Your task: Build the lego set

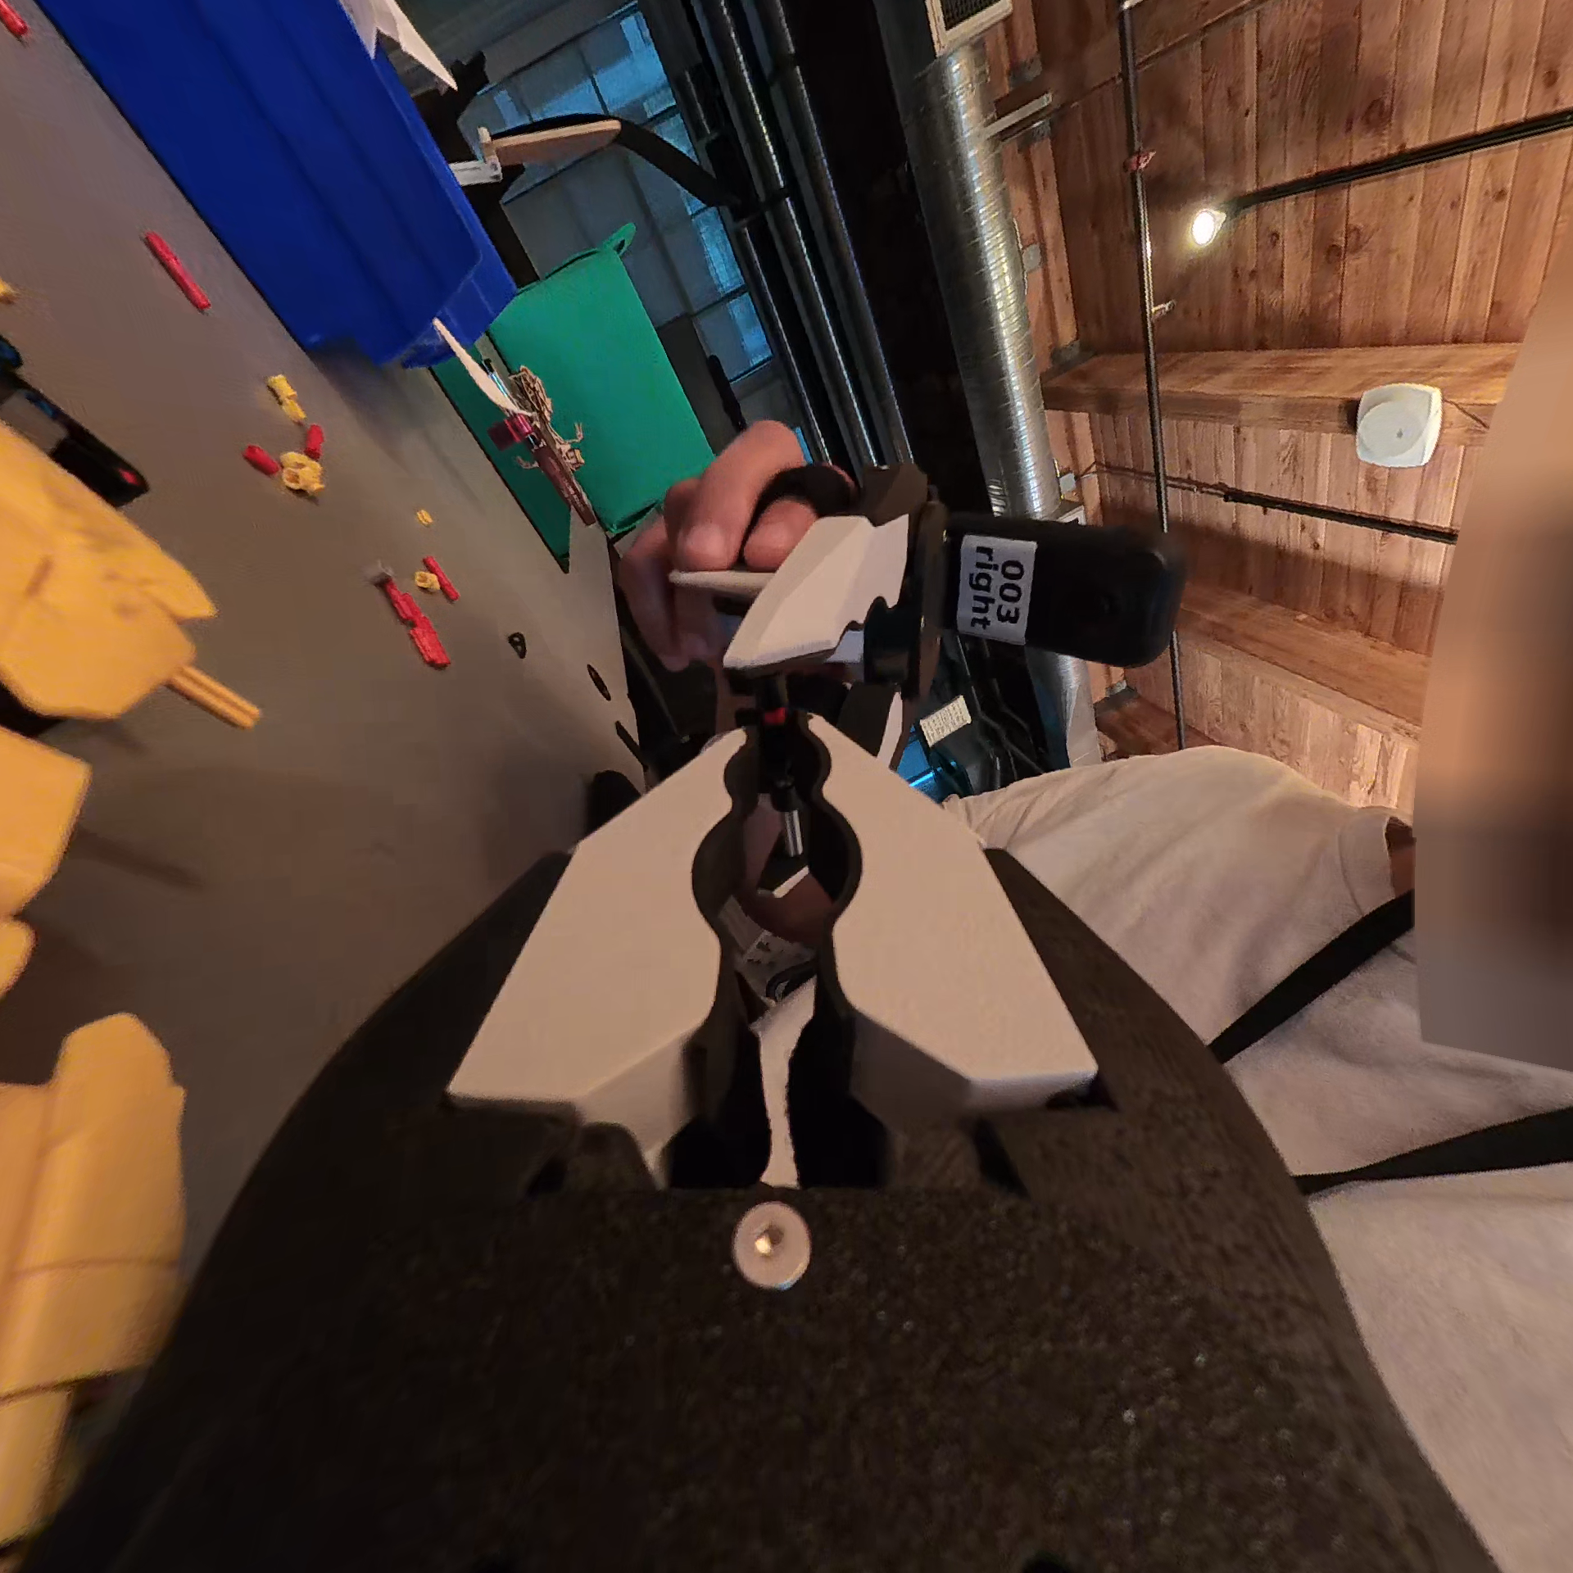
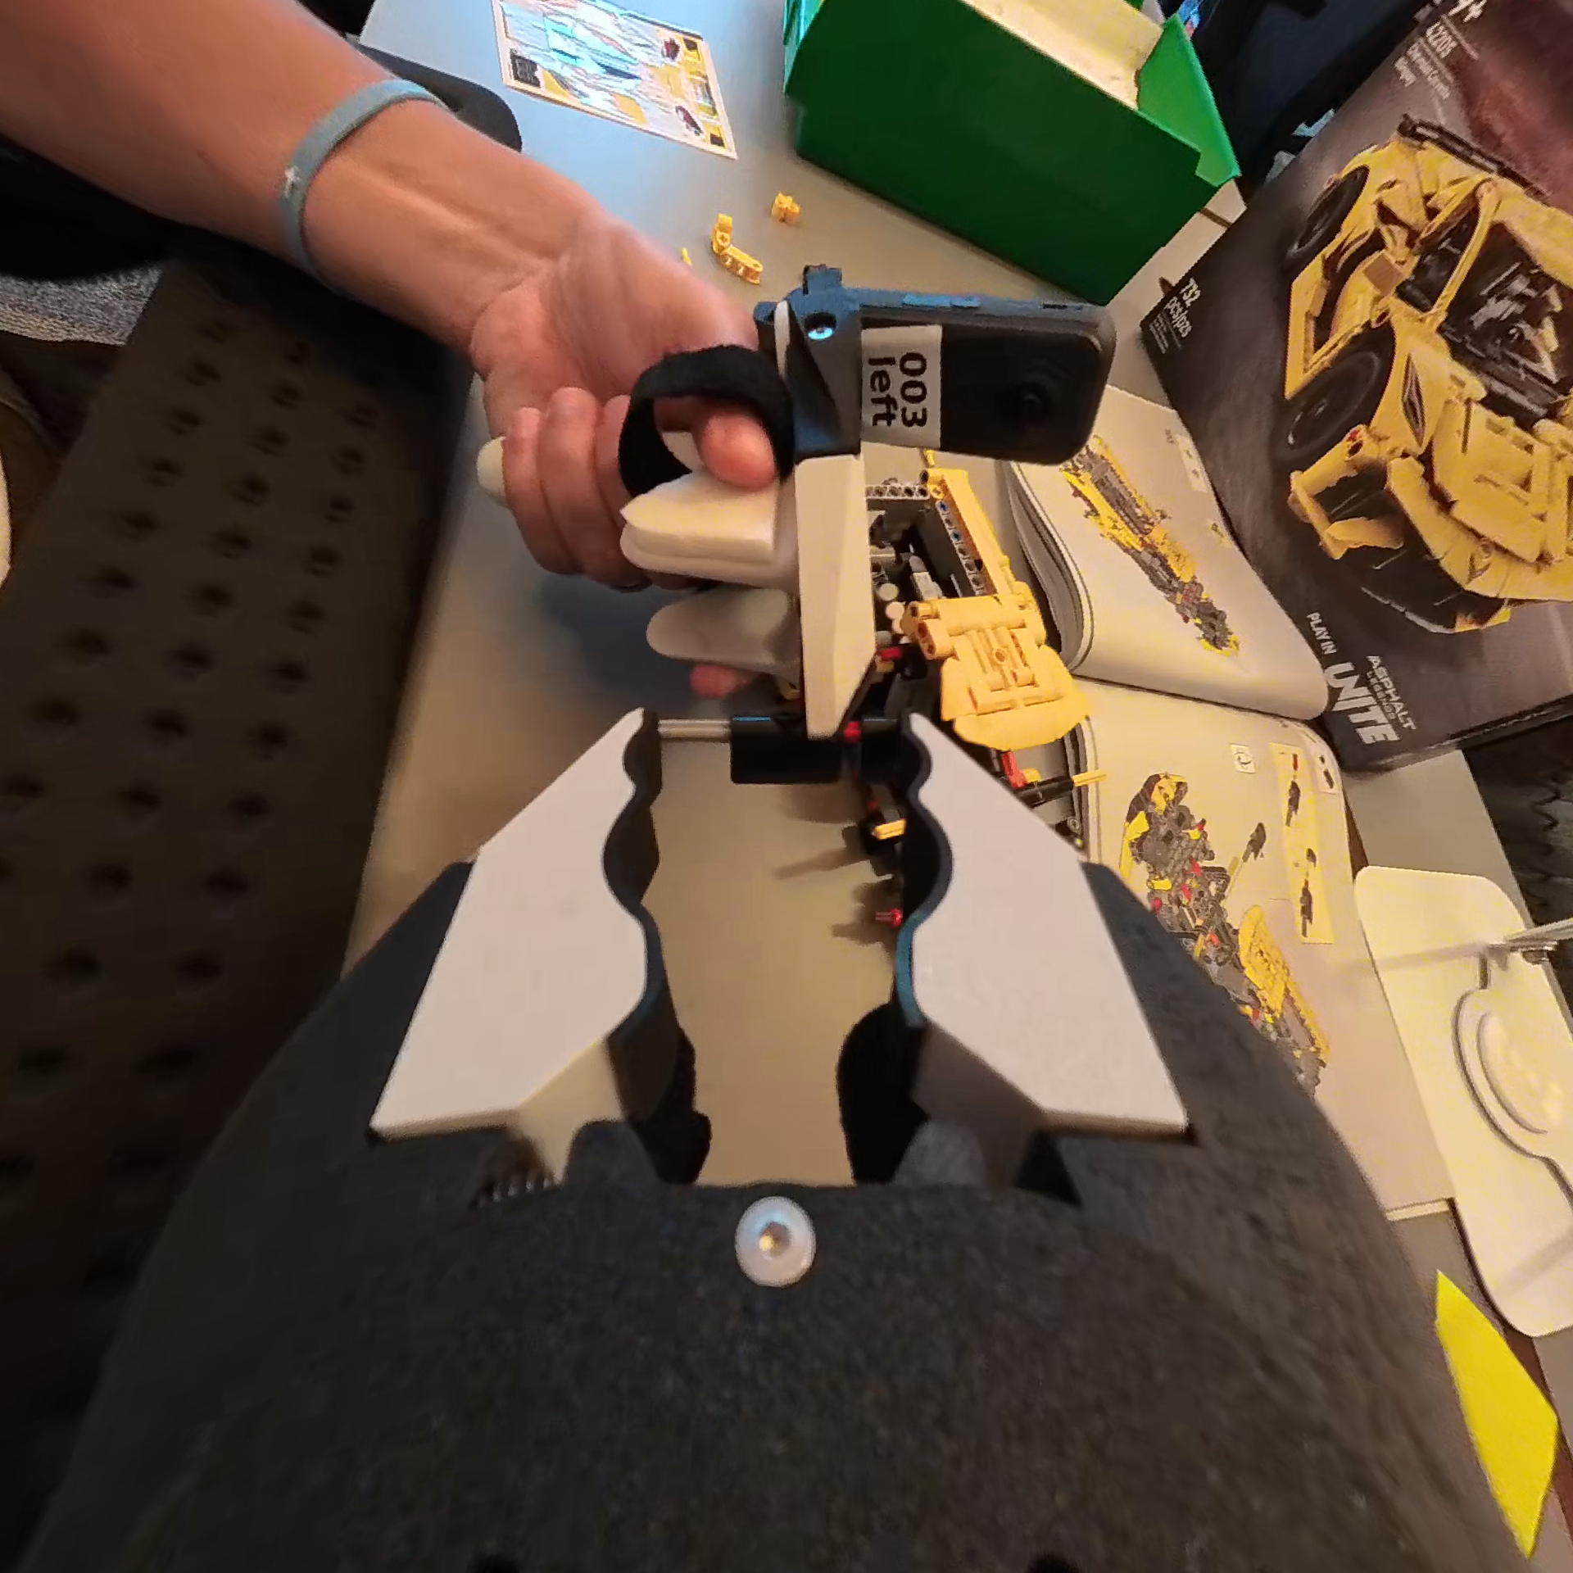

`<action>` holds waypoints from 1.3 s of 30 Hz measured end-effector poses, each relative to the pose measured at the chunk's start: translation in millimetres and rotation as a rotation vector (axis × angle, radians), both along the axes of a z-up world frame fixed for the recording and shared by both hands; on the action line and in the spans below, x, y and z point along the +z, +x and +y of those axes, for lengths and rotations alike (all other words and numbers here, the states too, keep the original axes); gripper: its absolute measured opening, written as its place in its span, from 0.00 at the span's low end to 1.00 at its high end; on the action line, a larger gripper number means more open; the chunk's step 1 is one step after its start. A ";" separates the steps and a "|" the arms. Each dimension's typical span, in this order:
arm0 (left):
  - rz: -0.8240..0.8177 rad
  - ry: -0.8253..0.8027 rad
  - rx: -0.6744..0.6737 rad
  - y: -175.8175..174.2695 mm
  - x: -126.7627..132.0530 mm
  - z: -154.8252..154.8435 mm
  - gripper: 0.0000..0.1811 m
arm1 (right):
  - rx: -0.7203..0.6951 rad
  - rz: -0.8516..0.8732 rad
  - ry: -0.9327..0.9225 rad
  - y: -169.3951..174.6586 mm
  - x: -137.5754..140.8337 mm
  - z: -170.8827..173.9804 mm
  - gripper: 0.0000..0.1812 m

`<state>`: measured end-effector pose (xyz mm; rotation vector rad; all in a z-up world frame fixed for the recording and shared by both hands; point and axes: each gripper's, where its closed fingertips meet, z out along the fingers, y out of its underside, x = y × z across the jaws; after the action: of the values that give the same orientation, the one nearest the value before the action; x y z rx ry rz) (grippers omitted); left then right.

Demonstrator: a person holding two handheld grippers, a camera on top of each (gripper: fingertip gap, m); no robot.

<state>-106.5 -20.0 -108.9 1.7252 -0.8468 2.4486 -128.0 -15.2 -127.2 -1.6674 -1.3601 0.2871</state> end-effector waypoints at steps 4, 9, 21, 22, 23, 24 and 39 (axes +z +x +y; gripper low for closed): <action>-0.014 -0.001 -0.021 -1.3 2.6 -3.6 0.03 | -0.002 -0.009 -0.012 -0.9 2.3 -3.3 0.30; -0.025 0.008 0.013 0.4 4.9 0.6 0.04 | -0.029 -0.021 -0.011 1.0 3.7 0.2 0.28; -0.086 0.033 -0.002 -3.0 16.5 -6.2 0.08 | -0.060 0.021 0.104 -4.7 19.4 6.8 0.27; -0.083 0.033 -0.002 -2.8 16.0 -5.9 0.07 | -0.064 0.012 0.108 -4.2 18.9 7.4 0.27; -0.077 0.032 -0.004 -2.6 15.1 -6.0 0.08 | -0.062 0.005 0.102 -4.2 17.6 7.3 0.27; -0.072 0.031 -0.004 -2.4 14.2 -5.3 0.08 | -0.066 0.002 0.095 -3.2 16.6 8.2 0.27; -0.062 0.369 0.225 -3.2 15.5 16.1 0.05 | -0.117 0.203 0.045 -1.5 27.0 8.4 0.38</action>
<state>-109.7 -4.0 -93.3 1.9639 -1.2433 2.6308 -129.6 -6.8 -100.3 -1.6261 -1.1070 0.3453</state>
